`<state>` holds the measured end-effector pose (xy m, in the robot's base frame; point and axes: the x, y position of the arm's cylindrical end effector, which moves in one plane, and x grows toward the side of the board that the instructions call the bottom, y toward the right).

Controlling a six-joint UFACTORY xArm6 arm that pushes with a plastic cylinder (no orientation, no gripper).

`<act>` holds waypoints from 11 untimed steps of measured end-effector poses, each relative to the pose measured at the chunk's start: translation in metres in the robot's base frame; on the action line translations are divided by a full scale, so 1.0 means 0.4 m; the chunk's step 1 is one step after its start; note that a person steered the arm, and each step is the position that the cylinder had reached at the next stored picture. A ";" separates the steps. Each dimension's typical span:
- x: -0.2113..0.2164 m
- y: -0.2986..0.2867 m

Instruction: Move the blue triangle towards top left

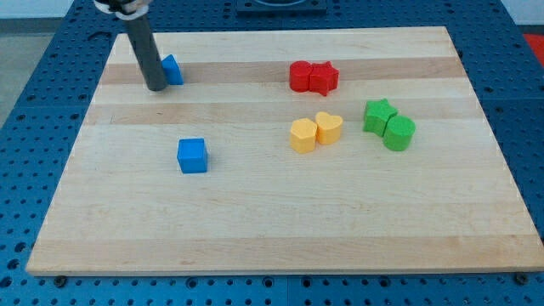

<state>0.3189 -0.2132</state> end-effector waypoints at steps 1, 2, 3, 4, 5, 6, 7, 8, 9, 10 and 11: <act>-0.033 -0.076; 0.019 -0.070; 0.134 -0.052; 0.205 0.102; 0.162 0.189; 0.017 0.221; 0.006 0.208; -0.029 0.176; -0.029 0.131; -0.029 0.082; -0.029 0.048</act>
